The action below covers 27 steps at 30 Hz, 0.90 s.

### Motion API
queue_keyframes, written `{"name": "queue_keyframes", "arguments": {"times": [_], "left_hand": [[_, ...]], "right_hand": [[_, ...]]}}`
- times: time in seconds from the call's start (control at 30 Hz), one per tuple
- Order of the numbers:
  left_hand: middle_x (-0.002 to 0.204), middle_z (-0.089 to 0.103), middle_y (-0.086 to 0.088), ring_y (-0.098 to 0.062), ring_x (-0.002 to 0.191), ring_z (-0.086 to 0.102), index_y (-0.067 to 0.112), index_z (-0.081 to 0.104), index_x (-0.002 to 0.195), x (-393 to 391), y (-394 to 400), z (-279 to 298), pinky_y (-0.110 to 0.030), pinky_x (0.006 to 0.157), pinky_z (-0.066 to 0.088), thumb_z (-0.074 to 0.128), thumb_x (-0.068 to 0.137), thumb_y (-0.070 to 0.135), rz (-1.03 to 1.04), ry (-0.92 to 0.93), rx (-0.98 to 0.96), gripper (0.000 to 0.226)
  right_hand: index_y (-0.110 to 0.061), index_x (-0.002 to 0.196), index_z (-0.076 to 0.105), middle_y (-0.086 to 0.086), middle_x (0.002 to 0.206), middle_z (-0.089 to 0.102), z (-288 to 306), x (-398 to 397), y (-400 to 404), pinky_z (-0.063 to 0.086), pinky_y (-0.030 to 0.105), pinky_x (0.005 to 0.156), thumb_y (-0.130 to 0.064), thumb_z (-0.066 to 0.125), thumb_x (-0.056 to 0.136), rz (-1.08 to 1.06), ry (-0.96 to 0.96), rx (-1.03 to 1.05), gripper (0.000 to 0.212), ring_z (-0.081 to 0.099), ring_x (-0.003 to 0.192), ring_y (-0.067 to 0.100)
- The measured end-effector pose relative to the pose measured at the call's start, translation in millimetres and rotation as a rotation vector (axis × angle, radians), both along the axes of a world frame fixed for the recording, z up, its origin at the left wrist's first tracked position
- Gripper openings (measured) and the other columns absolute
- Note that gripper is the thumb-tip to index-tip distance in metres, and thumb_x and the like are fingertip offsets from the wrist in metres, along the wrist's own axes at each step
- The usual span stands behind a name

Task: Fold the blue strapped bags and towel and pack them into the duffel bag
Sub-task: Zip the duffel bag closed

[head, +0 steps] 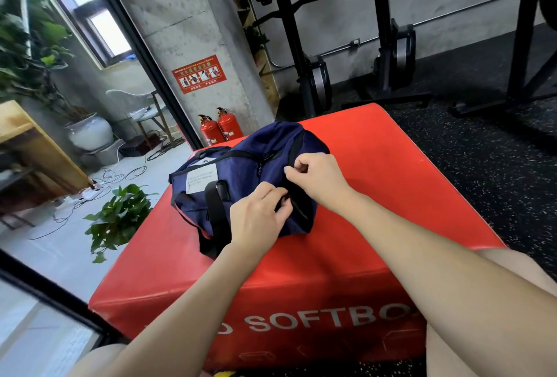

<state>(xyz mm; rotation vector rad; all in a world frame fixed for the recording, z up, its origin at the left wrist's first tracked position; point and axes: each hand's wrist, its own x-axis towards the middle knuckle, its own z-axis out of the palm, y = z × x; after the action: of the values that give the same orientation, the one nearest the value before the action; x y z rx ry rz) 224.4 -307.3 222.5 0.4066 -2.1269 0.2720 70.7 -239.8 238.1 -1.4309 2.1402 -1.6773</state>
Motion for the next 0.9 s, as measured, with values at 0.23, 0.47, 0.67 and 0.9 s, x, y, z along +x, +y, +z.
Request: {"name": "queue_keyframes", "arguments": {"times": [0.23,0.47,0.67,0.9], "left_hand": [[0.081,0.066,0.006,-0.012,0.057,0.062,0.017,0.077,0.088,-5.2,6.6,1.5,-0.03,0.043,0.046,0.068,0.085,0.027,-0.002,-0.005,0.064,0.014],[0.082,0.064,0.008,-0.007,0.062,0.057,0.019,0.077,0.091,0.3,1.7,18.4,-0.026,0.054,0.048,0.073,0.084,0.026,-0.018,-0.071,0.184,0.011],[0.075,0.06,0.008,-0.009,0.066,0.056,0.021,0.078,0.087,1.1,0.0,24.4,-0.029,0.065,0.048,0.077,0.082,0.018,0.003,-0.065,0.341,0.007],[0.071,0.057,0.008,-0.009,0.066,0.054,0.02,0.077,0.084,-2.6,2.2,20.1,-0.024,0.064,0.044,0.076,0.082,0.016,0.051,0.004,0.361,0.004]], "right_hand": [[0.003,0.066,0.059,0.004,0.055,0.054,12.6,-1.2,-0.9,0.03,0.018,0.055,-0.027,0.069,0.087,0.001,-0.06,0.051,0.038,0.044,0.054,0.014],[0.004,0.067,0.059,0.005,0.058,0.055,25.1,-5.2,0.7,0.04,0.032,0.059,-0.025,0.069,0.085,0.02,-0.073,0.067,0.036,0.044,0.054,0.013],[-0.01,0.058,0.064,-0.003,0.053,0.063,34.4,-13.3,2.1,0.037,0.014,0.043,-0.023,0.07,0.08,0.127,-0.226,0.205,0.026,0.047,0.039,0.002],[-0.013,0.059,0.064,-0.008,0.045,0.046,40.9,-23.9,8.6,0.03,0.022,0.042,-0.025,0.07,0.087,0.219,-0.356,0.211,0.031,0.036,0.041,0.01]]}}
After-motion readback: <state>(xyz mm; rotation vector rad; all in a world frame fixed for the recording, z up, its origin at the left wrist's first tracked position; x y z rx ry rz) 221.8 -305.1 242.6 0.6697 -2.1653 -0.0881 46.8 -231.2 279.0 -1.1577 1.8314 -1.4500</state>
